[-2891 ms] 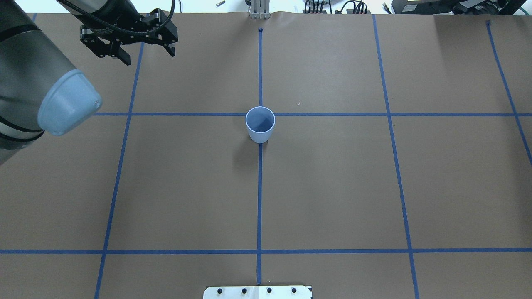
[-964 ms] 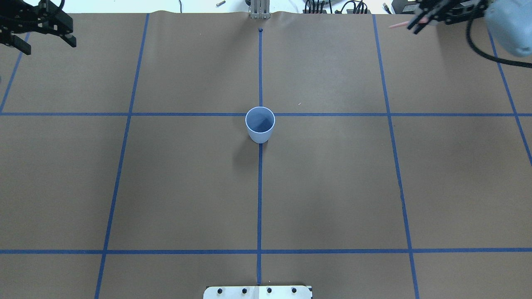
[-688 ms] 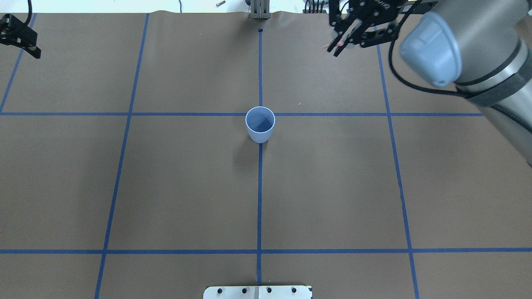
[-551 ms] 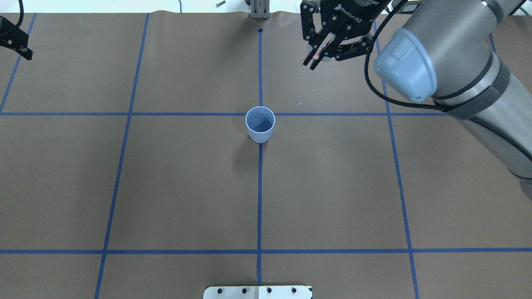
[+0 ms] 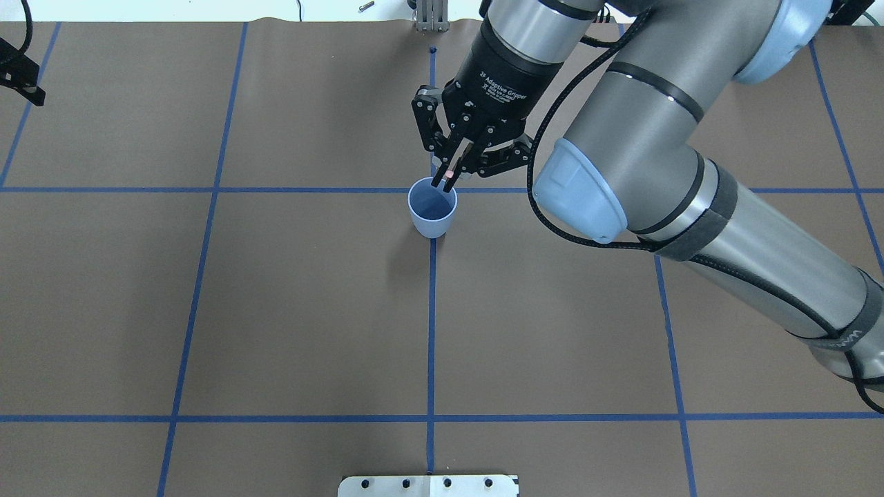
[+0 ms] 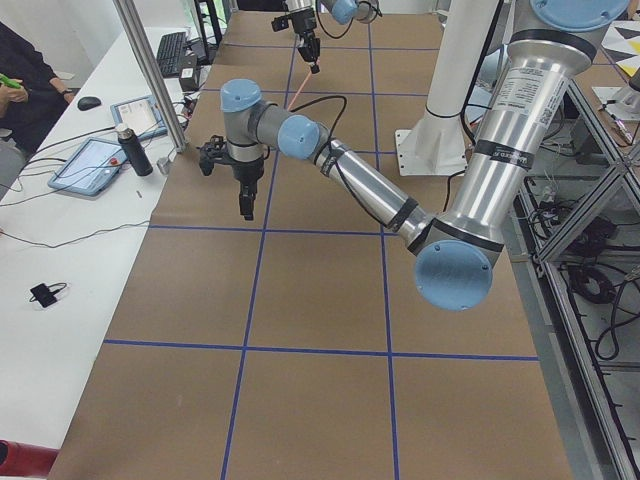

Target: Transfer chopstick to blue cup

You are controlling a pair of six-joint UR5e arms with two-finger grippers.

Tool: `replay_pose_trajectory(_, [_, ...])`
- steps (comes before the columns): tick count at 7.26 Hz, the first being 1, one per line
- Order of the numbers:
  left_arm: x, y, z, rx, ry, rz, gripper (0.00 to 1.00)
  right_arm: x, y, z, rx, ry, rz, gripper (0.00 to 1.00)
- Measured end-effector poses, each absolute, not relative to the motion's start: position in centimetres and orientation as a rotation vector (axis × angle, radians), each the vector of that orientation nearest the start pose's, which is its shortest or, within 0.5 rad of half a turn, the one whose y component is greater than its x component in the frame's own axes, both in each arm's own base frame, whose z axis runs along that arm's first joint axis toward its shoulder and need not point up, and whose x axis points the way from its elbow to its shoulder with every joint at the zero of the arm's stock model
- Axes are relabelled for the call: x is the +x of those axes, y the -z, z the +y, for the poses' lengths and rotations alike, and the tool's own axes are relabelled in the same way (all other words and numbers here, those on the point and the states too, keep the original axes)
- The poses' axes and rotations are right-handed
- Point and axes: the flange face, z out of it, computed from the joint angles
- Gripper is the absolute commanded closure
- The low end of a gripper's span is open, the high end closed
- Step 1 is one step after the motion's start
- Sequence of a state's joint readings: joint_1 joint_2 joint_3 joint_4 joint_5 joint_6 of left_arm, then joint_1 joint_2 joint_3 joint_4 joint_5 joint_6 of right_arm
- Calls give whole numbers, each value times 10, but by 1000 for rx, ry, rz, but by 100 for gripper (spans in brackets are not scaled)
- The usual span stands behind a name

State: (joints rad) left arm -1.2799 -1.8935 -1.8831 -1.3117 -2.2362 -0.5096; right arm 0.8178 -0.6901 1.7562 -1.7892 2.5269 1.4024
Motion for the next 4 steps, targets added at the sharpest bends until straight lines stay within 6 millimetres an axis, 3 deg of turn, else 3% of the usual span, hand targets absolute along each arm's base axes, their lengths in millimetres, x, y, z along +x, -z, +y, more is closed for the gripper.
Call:
replay_pose_trajectory(1, [96, -374, -571, 71, 85, 743, 1, -405, -61, -496, -431, -160, -1097, 100])
replay_pose_trajectory(4, [100, -391, -581, 72, 84, 743, 1, -420, -73, -499, -466, -155, -1080, 100])
